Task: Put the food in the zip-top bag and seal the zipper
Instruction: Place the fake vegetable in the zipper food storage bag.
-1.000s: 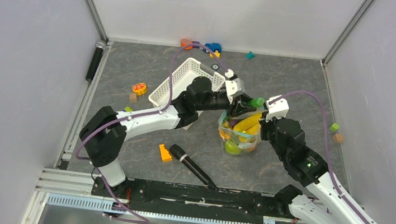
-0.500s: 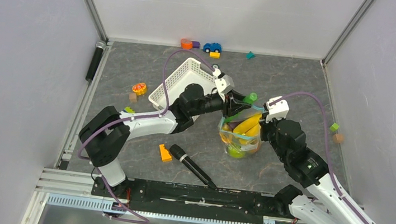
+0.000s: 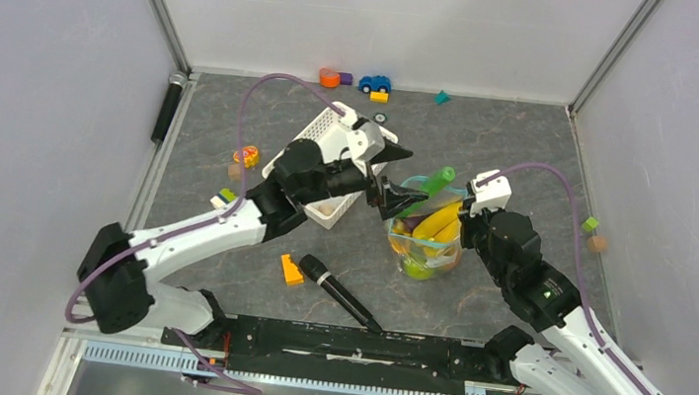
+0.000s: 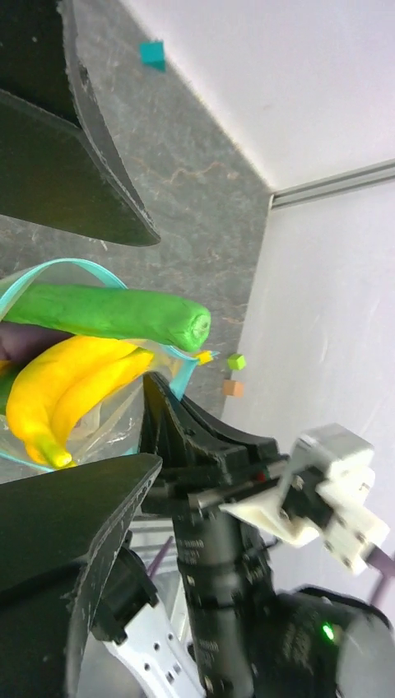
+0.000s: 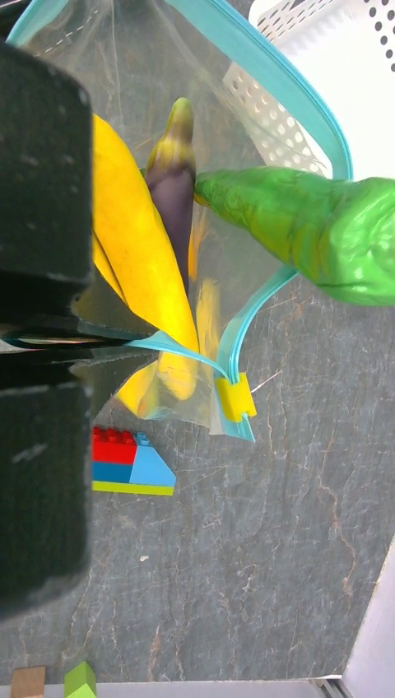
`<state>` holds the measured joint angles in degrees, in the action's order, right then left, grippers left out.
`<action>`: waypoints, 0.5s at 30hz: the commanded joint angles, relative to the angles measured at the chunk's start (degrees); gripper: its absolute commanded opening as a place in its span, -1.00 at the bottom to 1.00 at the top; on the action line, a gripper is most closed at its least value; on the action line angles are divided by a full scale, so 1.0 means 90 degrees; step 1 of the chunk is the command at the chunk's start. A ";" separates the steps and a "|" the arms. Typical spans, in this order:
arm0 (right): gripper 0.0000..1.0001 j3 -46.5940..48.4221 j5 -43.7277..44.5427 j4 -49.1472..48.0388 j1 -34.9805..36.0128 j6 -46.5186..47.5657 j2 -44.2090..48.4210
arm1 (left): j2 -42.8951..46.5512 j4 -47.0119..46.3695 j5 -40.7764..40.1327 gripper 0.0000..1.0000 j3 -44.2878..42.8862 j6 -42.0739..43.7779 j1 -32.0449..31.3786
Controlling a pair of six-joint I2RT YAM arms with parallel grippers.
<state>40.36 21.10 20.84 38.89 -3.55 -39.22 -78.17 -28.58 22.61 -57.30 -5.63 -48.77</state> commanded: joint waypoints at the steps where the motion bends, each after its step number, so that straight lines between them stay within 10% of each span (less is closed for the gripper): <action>1: -0.85 0.0046 0.0145 -0.0345 0.0000 0.0053 0.0086 | 0.0618 0.0774 -0.0681 0.99 0.0062 0.0187 -0.0010; 9: -0.80 0.0124 0.0167 -0.0343 0.0002 0.0061 0.0136 | -0.0467 0.4100 -0.2055 0.99 -0.1493 -0.0234 0.0038; 15: -0.80 0.0135 0.0154 -0.0349 0.0001 0.0041 0.0087 | -0.0783 0.4298 -0.1790 0.75 -0.1385 -0.0346 0.0104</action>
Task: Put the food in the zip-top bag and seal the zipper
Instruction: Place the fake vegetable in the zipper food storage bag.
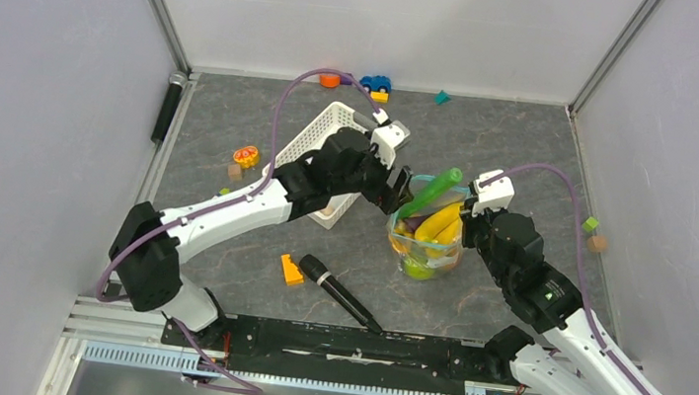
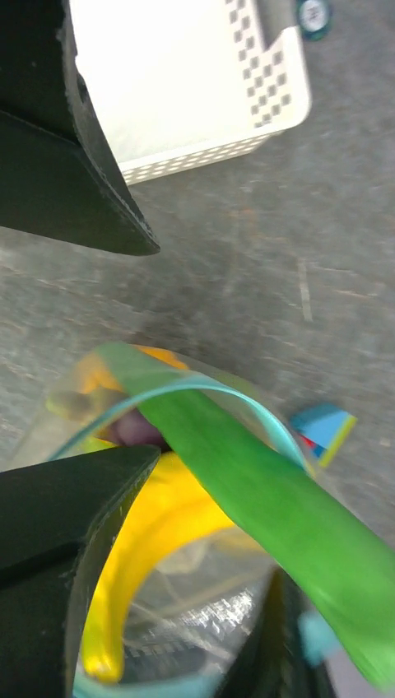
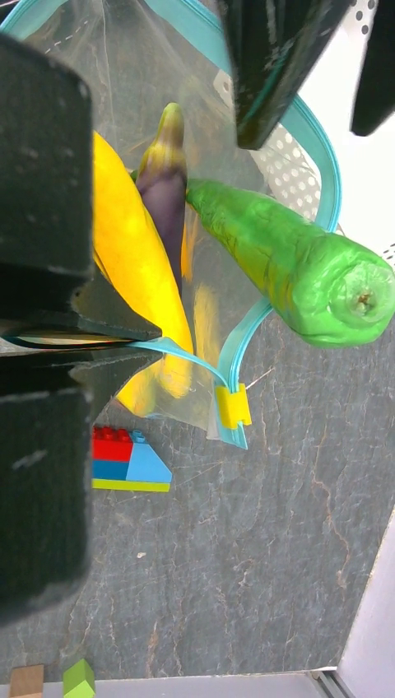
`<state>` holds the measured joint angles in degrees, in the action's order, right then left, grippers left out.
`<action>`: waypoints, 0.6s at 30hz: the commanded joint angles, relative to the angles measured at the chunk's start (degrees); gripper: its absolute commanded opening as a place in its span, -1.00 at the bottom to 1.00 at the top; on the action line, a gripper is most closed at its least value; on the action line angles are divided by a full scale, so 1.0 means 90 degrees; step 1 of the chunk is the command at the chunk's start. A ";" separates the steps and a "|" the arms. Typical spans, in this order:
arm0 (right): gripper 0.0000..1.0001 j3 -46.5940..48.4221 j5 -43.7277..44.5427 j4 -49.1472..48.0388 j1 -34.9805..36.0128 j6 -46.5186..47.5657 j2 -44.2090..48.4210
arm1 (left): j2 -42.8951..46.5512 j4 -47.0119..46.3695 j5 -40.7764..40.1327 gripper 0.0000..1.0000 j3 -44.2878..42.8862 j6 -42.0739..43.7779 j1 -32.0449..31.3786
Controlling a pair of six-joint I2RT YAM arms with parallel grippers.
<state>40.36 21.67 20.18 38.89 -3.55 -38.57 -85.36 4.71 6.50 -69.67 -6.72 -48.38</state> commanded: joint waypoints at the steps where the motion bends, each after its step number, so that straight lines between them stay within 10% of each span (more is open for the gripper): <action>1: -0.80 0.0153 0.0093 -0.0264 0.0006 0.0043 0.0008 | 0.0046 0.0551 0.0009 0.66 0.0020 -0.0255 0.0075; 4: -0.80 0.0174 0.0113 -0.0244 0.0004 0.0026 0.0027 | 0.0119 0.0350 0.0187 0.23 0.0117 -0.0229 0.0102; 7: -0.72 0.0202 0.0045 -0.0255 0.0005 0.0031 0.0052 | 0.0086 0.0292 0.0172 -0.91 0.0134 -0.0295 0.0102; 18: 0.27 -0.0104 -0.1339 -0.2267 0.0005 0.0004 0.0862 | 0.0448 -0.0165 0.0585 -0.96 0.0466 -0.0424 0.0102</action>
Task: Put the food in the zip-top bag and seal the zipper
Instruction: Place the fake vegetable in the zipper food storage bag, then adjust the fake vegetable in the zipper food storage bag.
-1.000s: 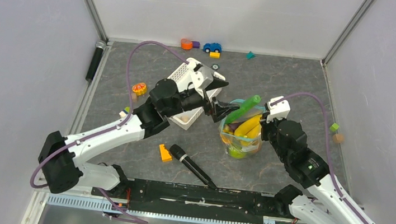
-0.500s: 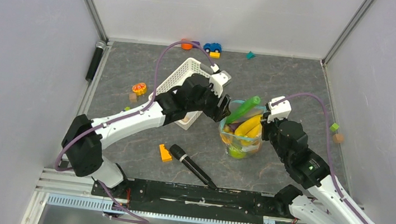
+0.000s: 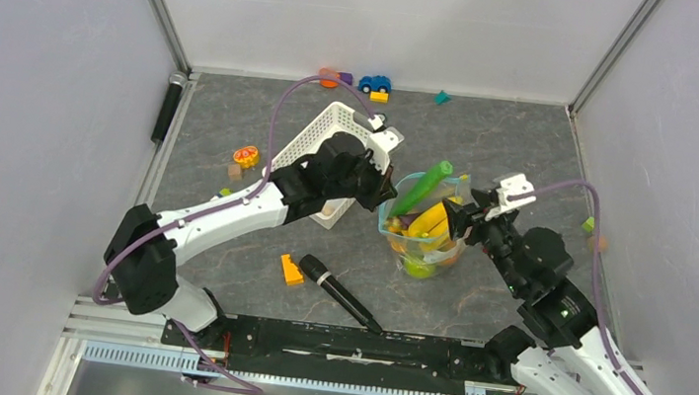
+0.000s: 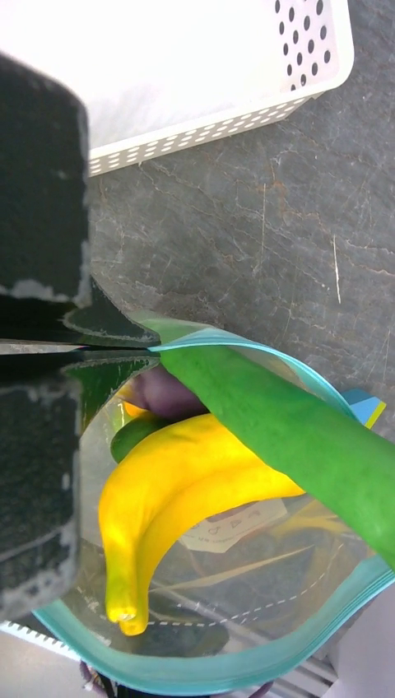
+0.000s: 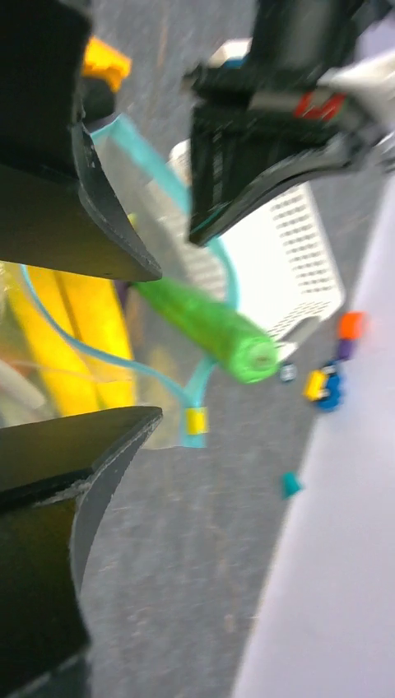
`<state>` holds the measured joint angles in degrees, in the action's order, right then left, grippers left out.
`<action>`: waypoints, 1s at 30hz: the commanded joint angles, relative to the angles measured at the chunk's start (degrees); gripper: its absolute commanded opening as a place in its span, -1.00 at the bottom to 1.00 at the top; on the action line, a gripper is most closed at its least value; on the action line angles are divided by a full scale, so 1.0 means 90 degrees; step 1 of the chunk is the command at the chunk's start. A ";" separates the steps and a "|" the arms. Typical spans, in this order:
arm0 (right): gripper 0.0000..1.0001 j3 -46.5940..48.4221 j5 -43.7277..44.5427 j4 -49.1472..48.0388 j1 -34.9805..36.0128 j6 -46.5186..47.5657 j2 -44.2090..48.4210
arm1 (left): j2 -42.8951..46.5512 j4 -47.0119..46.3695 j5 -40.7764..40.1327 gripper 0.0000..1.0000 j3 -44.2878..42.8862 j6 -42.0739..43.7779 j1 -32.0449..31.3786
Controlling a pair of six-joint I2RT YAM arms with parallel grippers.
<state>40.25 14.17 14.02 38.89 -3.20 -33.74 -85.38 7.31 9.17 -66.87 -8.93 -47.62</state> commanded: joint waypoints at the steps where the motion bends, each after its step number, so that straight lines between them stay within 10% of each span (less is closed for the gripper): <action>1: 0.32 -0.0156 -0.0511 -0.1945 0.0000 -0.0092 0.0348 | 0.0489 -0.0486 0.0298 -0.96 0.0187 -0.0185 0.0017; 30: 0.30 0.0801 0.0415 -0.1138 0.0000 -0.0101 -0.1663 | 0.0806 -0.0581 0.0432 -0.96 0.0399 -0.0151 0.0017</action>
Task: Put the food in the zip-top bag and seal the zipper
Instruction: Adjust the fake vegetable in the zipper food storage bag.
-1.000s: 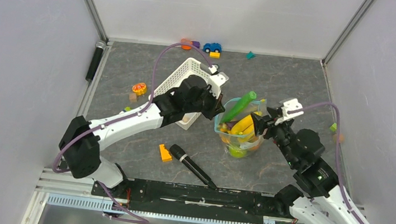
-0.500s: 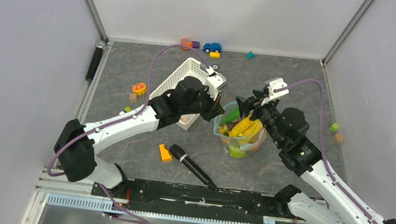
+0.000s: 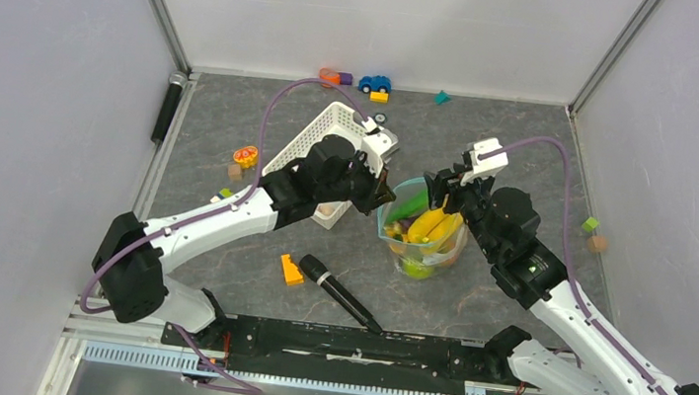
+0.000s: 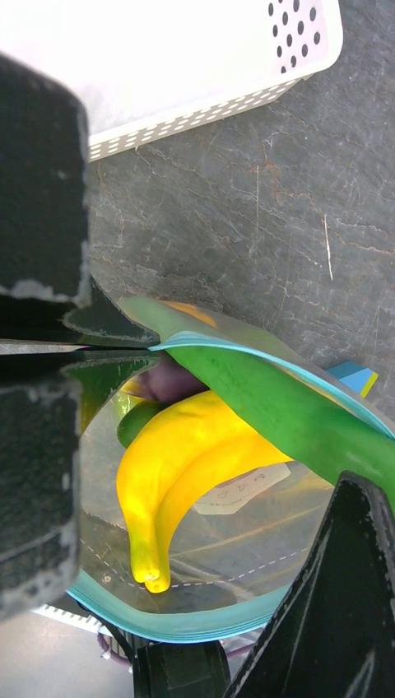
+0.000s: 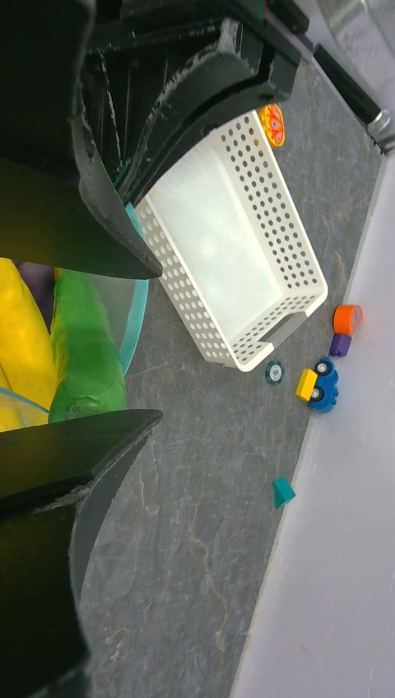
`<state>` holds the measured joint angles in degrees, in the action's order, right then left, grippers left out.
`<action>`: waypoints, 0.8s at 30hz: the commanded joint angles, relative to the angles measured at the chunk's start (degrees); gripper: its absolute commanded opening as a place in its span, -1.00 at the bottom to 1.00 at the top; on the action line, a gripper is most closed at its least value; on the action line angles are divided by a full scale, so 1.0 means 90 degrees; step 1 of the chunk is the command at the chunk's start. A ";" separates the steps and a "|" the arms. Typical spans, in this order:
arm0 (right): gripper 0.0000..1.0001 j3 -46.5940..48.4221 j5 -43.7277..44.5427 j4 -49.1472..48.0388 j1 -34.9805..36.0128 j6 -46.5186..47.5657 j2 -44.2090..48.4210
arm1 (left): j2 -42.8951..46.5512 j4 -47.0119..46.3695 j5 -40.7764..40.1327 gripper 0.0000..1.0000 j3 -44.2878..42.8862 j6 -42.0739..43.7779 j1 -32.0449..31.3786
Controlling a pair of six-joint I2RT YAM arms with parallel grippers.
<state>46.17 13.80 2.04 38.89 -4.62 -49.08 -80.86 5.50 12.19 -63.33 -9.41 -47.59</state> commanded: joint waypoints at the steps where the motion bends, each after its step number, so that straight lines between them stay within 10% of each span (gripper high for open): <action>1: 0.31 0.0143 0.0529 0.0194 0.0003 0.0086 0.0061 | 0.0292 -0.0360 0.0082 -0.96 0.0005 -0.0097 0.0015; 14: 0.43 0.0270 0.0722 0.0087 0.0005 0.0280 -0.0160 | 0.0221 -0.0364 0.0316 -0.96 -0.0033 -0.0209 0.0017; 24: 0.31 -0.0183 -0.1143 0.0138 0.0005 -0.0227 -0.0431 | 0.0135 -0.0432 0.0365 -0.96 -0.0148 -0.0379 0.0015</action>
<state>46.35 13.32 2.24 38.83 -3.46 -51.09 -80.62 5.58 13.74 -63.33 -10.50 -47.59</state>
